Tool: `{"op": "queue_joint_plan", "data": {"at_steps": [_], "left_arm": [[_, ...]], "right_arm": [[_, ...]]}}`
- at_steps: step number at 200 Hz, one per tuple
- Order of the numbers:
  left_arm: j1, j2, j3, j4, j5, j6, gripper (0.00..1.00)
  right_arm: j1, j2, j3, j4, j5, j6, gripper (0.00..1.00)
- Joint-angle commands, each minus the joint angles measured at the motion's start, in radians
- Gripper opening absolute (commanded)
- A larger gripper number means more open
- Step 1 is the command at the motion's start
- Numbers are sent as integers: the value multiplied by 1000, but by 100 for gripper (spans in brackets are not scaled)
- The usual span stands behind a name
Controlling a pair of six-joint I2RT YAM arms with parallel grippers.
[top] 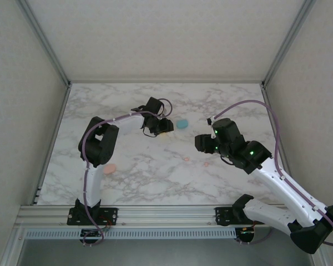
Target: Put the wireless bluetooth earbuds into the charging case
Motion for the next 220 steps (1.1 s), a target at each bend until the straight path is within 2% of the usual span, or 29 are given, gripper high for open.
{"op": "queue_joint_plan", "data": {"at_steps": [1, 13, 33, 63, 104, 119, 147, 155, 164, 188, 220], "left_arm": [[13, 26, 51, -86, -72, 44, 47], [13, 26, 66, -102, -87, 57, 49], [15, 17, 91, -144, -116, 80, 56], [19, -58, 79, -173, -165, 115, 62], [26, -346, -130, -104, -263, 125, 65], [37, -477, -250, -76, -308, 111, 64], [75, -718, -473, -56, -393, 66, 66], [94, -784, -530, -60, -412, 55, 66], [116, -860, -590, -65, -442, 43, 68], [181, -1068, -746, -80, -514, -3, 80], [293, -1262, -826, -158, -552, -32, 91]], "right_arm": [[-6, -14, -2, 1, -3, 20, 57], [-6, -18, 0, -5, -3, 21, 57], [-6, -24, 1, -11, -3, 24, 57], [-6, -34, -16, 18, -11, 6, 58], [-5, -12, -96, 196, -154, -162, 60], [-5, 20, -117, 261, -259, -260, 61], [22, 137, -143, 394, -389, -395, 62], [38, 178, -144, 436, -399, -442, 63], [101, 229, -149, 496, -380, -497, 67], [213, 396, -120, 639, -385, -666, 71], [285, 635, 18, 679, -453, -812, 71]]}}
